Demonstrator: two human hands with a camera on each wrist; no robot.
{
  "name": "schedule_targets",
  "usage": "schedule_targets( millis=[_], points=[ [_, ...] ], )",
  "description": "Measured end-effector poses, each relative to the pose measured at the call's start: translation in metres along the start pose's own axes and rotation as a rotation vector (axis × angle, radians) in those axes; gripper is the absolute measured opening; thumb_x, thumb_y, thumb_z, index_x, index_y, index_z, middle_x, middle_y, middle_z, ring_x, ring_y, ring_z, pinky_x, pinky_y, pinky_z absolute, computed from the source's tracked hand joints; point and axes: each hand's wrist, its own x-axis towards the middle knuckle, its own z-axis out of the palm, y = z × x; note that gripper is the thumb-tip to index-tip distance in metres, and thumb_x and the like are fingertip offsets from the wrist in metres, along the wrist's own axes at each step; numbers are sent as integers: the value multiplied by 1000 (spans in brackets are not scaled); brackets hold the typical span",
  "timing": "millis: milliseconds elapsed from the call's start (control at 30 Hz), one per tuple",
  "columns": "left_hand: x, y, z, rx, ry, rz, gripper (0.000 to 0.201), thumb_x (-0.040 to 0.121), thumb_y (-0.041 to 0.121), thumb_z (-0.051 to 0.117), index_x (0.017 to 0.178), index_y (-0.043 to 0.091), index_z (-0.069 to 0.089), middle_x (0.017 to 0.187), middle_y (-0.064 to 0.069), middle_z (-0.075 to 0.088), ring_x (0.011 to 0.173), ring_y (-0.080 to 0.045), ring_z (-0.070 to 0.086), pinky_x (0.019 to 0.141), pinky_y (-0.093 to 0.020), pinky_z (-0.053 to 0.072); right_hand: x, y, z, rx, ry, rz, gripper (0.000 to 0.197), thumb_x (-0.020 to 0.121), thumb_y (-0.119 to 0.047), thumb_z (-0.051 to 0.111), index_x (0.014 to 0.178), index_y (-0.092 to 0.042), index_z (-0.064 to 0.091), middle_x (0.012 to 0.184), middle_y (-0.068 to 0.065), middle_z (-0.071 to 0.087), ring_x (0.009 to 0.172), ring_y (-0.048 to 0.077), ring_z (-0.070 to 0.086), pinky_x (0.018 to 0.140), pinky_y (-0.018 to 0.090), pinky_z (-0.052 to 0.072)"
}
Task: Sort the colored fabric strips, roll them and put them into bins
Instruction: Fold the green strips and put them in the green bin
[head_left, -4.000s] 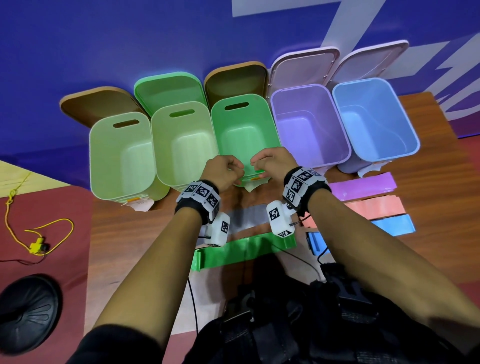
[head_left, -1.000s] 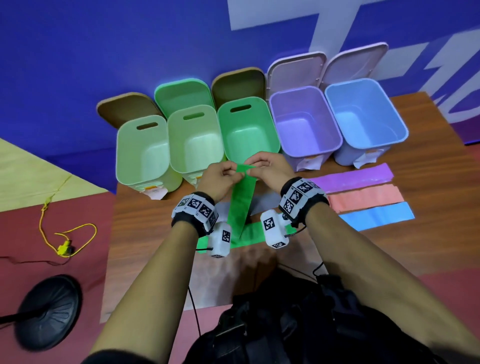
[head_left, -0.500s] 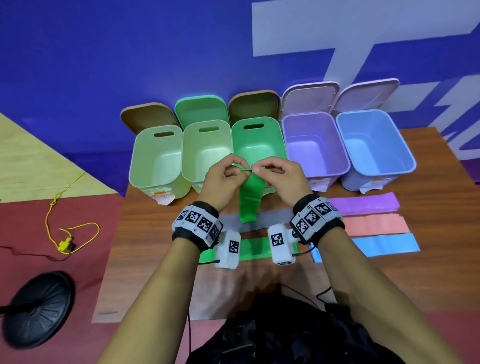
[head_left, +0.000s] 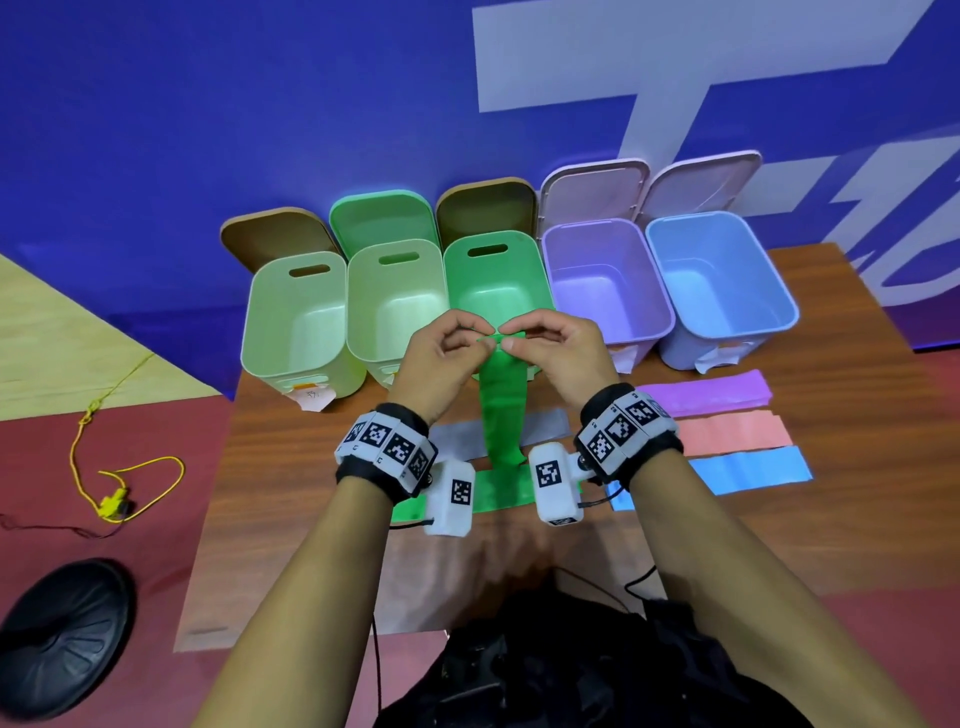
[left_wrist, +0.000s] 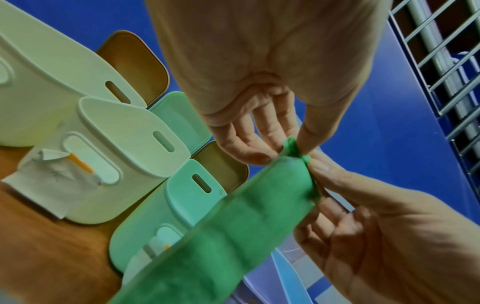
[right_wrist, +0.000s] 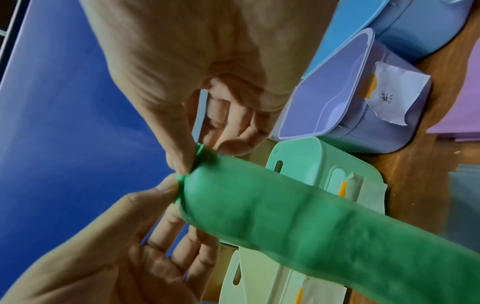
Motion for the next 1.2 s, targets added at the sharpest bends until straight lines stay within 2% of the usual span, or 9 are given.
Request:
schedule_targets(
  millis=[167,333,500,767,867,967,1067,1200],
  points=[
    [2,-1,3,-2,20,17,17,87,-7,64,91,10,67,73,-6,62,65,-5,57,65,-15,47,-3,-3,-4,32,-6,28,15,84,-1,74,90,-15,74,83,4,71,79,10,65,75,20,53],
    [1,-1,5,18,-19,30,20,85,-6,68,90,13,67,81,-9,64,72,-12,58,69,-17,50,-4,-2,-7,15,24,39,12,83,2,75,90,-7,73,81,6,71,75,9,66,75,19,53],
    [3,0,7,35,-2,59,24,84,-10,67,85,15,65,81,-5,63,71,-7,57,69,-14,48,-3,-1,-8,23,4,45,12,82,0,76,85,-11,73,81,5,72,76,10,68,76,20,54],
    [11,-3,5,20,-59,35,16,82,-2,72,87,13,67,89,-11,66,82,-20,59,81,-33,51,5,1,-8,9,12,59,18,79,5,77,86,-11,72,85,10,72,78,15,68,76,24,57],
    [14,-4,4,27,-51,26,20,83,-5,71,89,14,67,89,-4,68,79,-18,60,79,-29,53,8,4,-9,26,6,68,23,80,3,77,92,-15,71,93,8,73,85,16,68,84,27,57],
    [17,-3,4,28,-40,35,23,82,-7,71,90,14,67,90,-1,69,78,-15,60,81,-25,54,8,9,-9,17,23,74,18,82,-2,77,92,-15,70,91,8,72,85,13,67,82,24,56],
    [20,-4,5,40,-34,35,25,81,-9,70,88,15,68,88,-1,69,78,-13,60,81,-23,52,7,11,-10,30,14,80,11,85,-5,76,94,-10,71,90,10,72,86,16,67,83,25,55],
    [20,-4,5,46,-34,26,23,81,-10,70,91,11,68,89,-2,68,76,-7,61,79,-19,51,9,10,-10,9,33,63,10,85,-2,75,93,-7,72,87,6,71,82,12,65,82,23,53]
  ],
)
